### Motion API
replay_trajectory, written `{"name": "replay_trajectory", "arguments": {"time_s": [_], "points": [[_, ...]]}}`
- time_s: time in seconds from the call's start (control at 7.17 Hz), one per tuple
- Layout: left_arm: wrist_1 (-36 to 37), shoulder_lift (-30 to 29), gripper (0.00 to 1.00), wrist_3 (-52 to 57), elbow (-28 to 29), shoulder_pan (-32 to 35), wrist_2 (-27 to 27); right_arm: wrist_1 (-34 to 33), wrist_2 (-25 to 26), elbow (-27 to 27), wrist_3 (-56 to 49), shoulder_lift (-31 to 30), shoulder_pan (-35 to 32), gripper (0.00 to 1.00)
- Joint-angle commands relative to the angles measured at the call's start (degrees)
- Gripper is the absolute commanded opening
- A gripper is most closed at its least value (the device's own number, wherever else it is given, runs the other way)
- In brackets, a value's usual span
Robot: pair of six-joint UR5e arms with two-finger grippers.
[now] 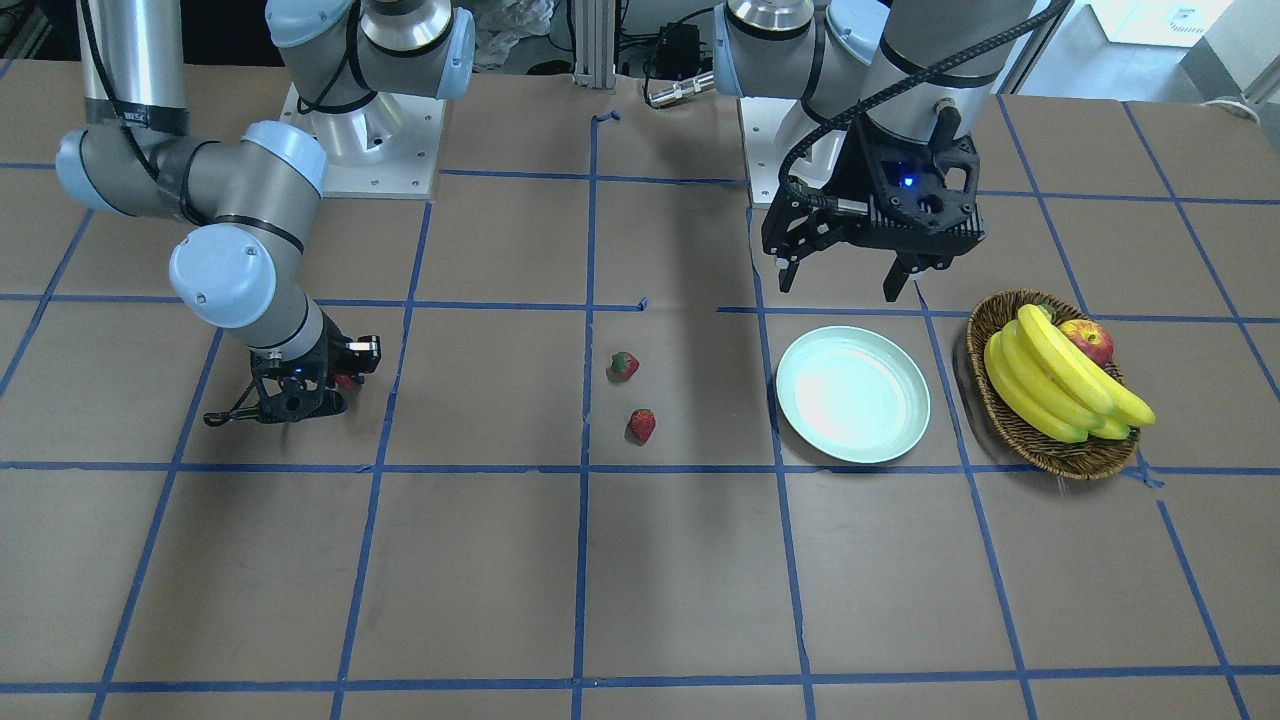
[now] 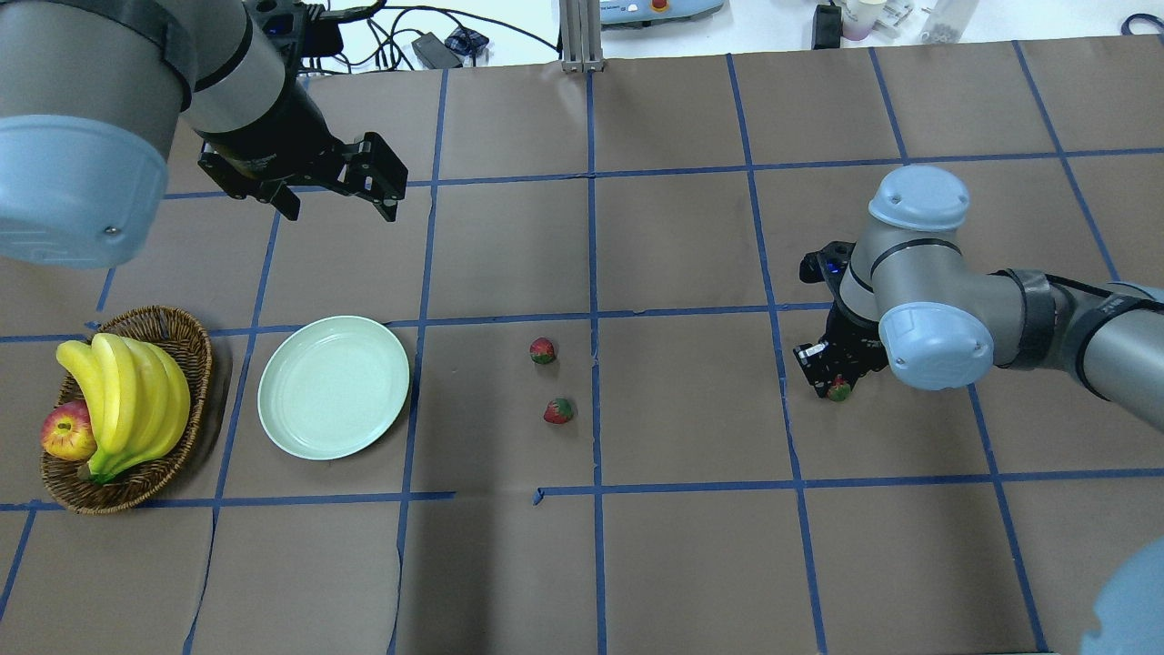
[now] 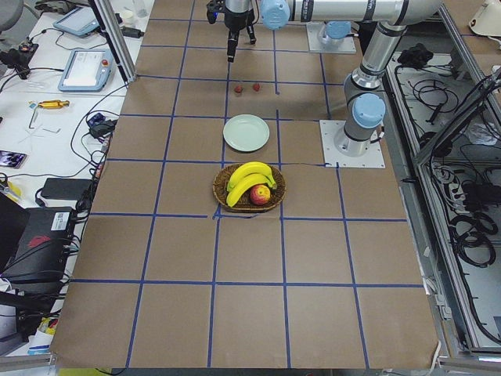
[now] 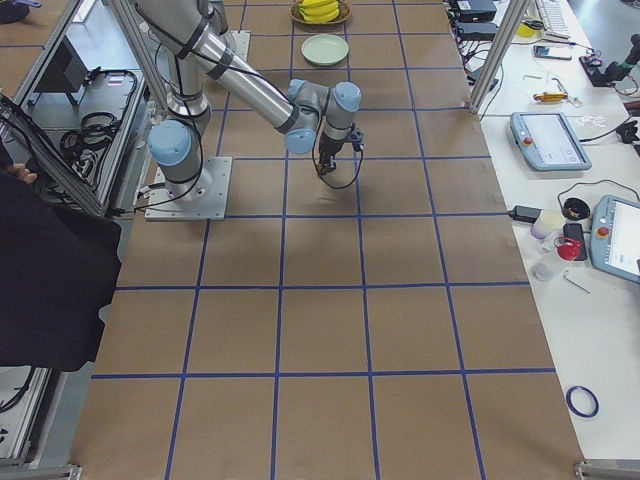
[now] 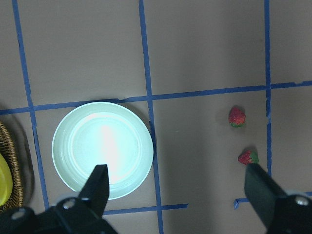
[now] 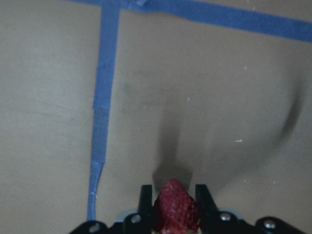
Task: Collect all strawberries into plate
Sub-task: 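Carry it and set it down near the other two strawberries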
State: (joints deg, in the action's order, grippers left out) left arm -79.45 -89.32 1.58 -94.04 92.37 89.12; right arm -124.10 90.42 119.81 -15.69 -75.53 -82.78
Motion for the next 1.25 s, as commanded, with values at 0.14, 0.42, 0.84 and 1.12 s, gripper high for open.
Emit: {"name": "replay_trajectory", "arguments": {"time_s": [0.14, 0.42, 0.84, 1.12], "points": [[0.1, -0.1, 1.0, 0.0, 0.1, 0.0, 0.0, -1.5, -6.7, -6.8, 17.2, 0.9, -8.8, 0.0], [0.1, 0.0, 1.0, -0.1, 0.1, 0.0, 0.0, -5.4, -9.8, -10.9, 32.4, 5.0, -17.7, 0.0], [0.1, 0.0, 1.0, -0.1, 0.1, 0.0, -0.1, -8.4, -9.9, -15.3, 47.1, 9.3, -29.9, 0.0], [0.0, 0.0, 1.0, -0.1, 0.1, 0.0, -0.1, -9.0, -9.9, -19.1, 54.0, 10.4, -34.7, 0.0]]}}
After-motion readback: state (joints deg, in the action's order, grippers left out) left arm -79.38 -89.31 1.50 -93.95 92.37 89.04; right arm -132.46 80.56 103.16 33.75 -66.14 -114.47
